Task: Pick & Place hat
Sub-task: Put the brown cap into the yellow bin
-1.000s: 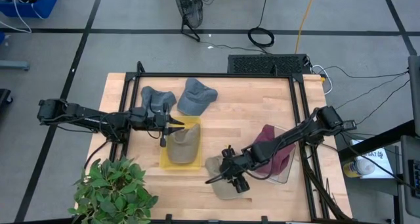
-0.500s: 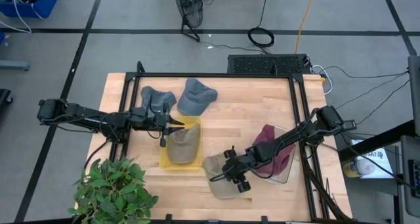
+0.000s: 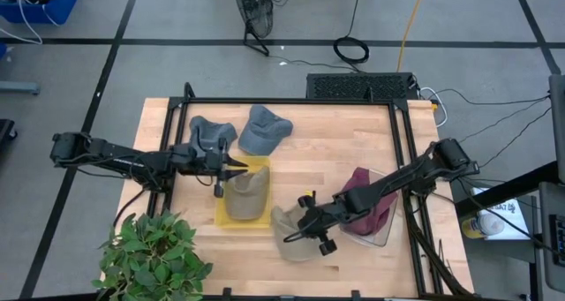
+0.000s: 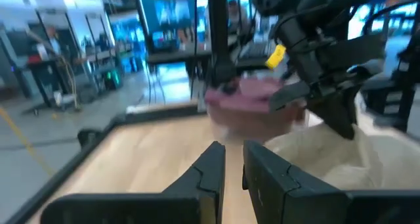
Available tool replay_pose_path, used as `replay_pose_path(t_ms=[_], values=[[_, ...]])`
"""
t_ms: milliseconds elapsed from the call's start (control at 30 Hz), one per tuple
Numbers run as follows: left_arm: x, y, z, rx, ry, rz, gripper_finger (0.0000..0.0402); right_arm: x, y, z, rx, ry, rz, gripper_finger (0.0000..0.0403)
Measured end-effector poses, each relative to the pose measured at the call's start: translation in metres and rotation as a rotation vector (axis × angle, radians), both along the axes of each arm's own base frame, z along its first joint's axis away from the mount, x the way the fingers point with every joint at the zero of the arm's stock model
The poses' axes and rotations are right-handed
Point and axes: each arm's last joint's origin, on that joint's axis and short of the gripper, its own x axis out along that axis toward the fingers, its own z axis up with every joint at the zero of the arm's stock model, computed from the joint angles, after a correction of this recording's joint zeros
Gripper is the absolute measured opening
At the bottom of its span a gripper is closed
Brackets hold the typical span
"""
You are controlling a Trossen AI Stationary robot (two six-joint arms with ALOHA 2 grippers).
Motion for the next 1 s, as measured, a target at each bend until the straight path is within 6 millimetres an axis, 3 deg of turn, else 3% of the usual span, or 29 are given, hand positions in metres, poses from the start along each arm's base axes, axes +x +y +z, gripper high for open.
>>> replay_pose_path(t_ms=[200, 300, 500, 733, 833, 1000], values=[[-0.003, -0.010, 0.013, -0.045, -0.116, -0.064, 0.0061, -0.010, -0.003, 0.049, -0.043, -0.190, -0.028, 0.0002], [-0.008, -0.017, 0.020, -0.011, -0.159, -0.103, 0.0061, -0.012, -0.015, 0.063, -0.091, -0.256, -0.087, 0.0001], [-0.018, -0.028, 0.027, 0.066, -0.191, -0.142, 0.0060, 0.010, -0.053, 0.063, -0.065, -0.310, -0.151, 0.0001], [-0.023, -0.034, 0.029, 0.117, -0.193, -0.123, 0.0060, 0.049, -0.103, 0.046, 0.083, -0.322, -0.121, 0.0001], [-0.024, -0.035, 0.028, 0.121, -0.187, -0.114, 0.0060, 0.071, -0.112, 0.048, 0.085, -0.347, -0.131, 0.0000], [-0.024, -0.035, 0.028, 0.135, -0.186, -0.106, 0.0060, 0.108, -0.109, 0.046, 0.104, -0.365, -0.083, 0.0000]])
